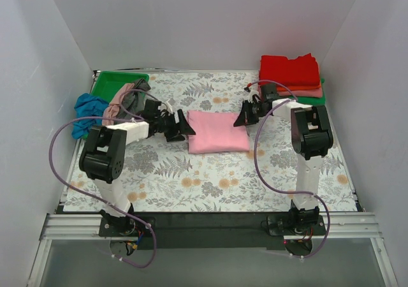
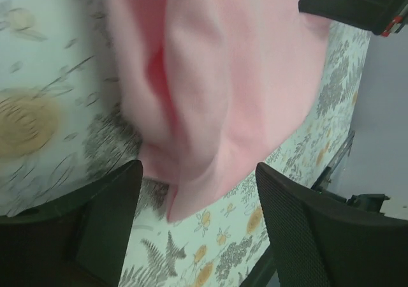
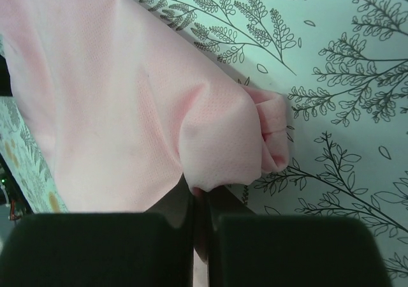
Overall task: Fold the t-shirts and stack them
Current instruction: Neatly place the folded tshirt to the corner
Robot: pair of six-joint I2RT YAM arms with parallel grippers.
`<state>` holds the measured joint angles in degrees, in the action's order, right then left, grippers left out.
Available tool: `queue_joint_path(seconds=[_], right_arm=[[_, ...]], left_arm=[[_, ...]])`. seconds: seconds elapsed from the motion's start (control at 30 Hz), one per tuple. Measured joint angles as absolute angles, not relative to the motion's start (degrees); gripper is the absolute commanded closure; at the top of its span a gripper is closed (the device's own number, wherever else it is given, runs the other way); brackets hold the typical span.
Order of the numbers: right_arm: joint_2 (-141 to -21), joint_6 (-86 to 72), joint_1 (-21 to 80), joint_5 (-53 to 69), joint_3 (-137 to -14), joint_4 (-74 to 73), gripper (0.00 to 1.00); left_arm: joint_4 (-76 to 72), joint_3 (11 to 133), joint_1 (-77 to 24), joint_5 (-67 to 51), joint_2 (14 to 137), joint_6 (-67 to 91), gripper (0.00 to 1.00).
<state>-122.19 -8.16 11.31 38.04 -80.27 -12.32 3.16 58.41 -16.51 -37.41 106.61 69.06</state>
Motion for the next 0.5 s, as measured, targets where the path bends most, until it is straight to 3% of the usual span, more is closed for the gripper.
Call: queue_joint_path(seconds=[0.2,0.5], right_arm=[[-123.2,-4.0,10.6,40.7,-82.9,-16.5,0.99],[-123.3,7.8,10.6,42.5,-93.3,-27.6,0.99]], left_arm=[[5.1,50.7,-8.4,-36.1,93.7,69.0,0.27],[5.7,45.0,-8.5,-33.5,75.9,65.2,0.28]])
